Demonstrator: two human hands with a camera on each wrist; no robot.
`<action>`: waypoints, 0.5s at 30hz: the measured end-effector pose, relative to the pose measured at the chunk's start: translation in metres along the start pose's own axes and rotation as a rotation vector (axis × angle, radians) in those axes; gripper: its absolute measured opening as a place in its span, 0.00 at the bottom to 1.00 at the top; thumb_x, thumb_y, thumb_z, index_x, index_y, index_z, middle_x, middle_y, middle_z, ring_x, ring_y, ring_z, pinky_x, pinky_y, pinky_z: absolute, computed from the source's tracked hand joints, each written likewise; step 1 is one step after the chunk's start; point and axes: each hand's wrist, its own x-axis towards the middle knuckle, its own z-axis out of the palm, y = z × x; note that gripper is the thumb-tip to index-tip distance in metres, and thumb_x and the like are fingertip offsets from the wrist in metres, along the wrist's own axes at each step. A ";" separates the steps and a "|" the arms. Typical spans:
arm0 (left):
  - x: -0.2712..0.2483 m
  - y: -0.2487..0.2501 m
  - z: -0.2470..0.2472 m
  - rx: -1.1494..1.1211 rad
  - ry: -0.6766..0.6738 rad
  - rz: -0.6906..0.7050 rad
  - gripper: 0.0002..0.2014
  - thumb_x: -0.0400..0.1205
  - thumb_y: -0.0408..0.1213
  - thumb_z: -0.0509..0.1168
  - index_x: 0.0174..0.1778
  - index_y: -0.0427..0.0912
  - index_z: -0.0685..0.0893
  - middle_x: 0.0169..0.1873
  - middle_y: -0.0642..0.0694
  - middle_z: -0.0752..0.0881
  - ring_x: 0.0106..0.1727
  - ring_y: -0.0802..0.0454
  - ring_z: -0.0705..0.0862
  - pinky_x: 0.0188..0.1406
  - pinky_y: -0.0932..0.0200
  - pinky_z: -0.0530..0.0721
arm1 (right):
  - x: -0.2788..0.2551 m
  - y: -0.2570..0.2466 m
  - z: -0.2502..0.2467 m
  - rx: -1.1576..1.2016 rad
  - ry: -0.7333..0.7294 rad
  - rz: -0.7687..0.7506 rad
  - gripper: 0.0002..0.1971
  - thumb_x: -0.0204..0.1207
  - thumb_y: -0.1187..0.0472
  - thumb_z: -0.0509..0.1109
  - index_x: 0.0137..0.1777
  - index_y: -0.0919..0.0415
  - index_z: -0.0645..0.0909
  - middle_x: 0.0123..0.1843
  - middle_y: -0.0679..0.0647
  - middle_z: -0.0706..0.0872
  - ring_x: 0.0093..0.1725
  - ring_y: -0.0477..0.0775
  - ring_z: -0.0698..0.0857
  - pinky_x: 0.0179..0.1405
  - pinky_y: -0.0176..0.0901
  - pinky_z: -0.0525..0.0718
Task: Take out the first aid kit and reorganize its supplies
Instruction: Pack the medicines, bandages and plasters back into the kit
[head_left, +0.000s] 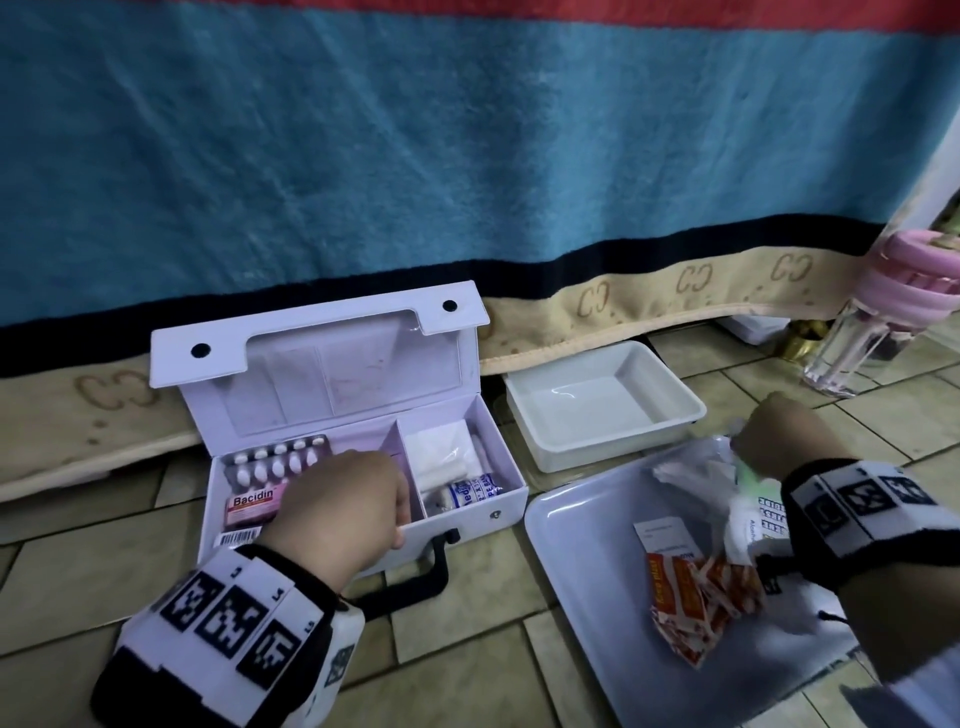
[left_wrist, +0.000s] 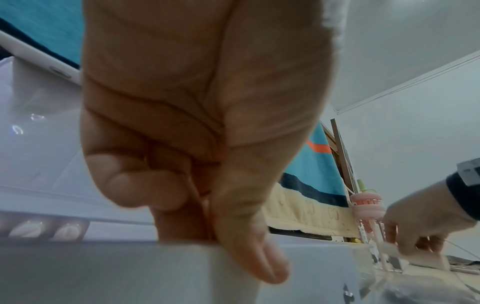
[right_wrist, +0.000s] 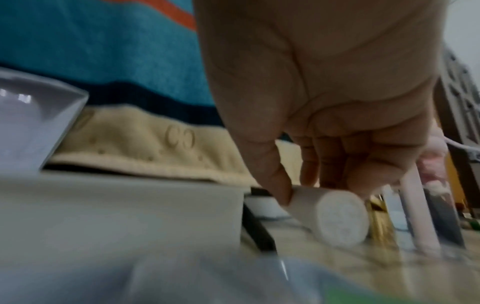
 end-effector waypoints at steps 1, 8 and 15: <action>0.000 0.000 0.000 -0.003 0.000 -0.002 0.05 0.71 0.40 0.76 0.40 0.53 0.88 0.41 0.55 0.88 0.47 0.55 0.85 0.48 0.59 0.83 | -0.002 -0.002 -0.008 0.031 0.031 -0.018 0.18 0.78 0.63 0.64 0.60 0.79 0.76 0.57 0.73 0.82 0.55 0.69 0.82 0.49 0.49 0.78; -0.003 -0.001 0.001 -0.014 0.027 0.001 0.04 0.72 0.39 0.75 0.39 0.53 0.87 0.39 0.55 0.86 0.45 0.55 0.84 0.42 0.61 0.78 | -0.071 -0.065 -0.067 0.364 0.244 -0.377 0.11 0.77 0.50 0.68 0.48 0.58 0.77 0.37 0.53 0.84 0.36 0.55 0.80 0.35 0.38 0.73; -0.002 -0.002 0.002 -0.036 0.035 -0.006 0.08 0.71 0.38 0.75 0.31 0.55 0.84 0.37 0.56 0.87 0.44 0.56 0.85 0.40 0.61 0.78 | -0.131 -0.144 -0.018 0.237 -0.142 -0.845 0.06 0.79 0.56 0.68 0.54 0.51 0.81 0.50 0.50 0.87 0.33 0.41 0.79 0.26 0.30 0.75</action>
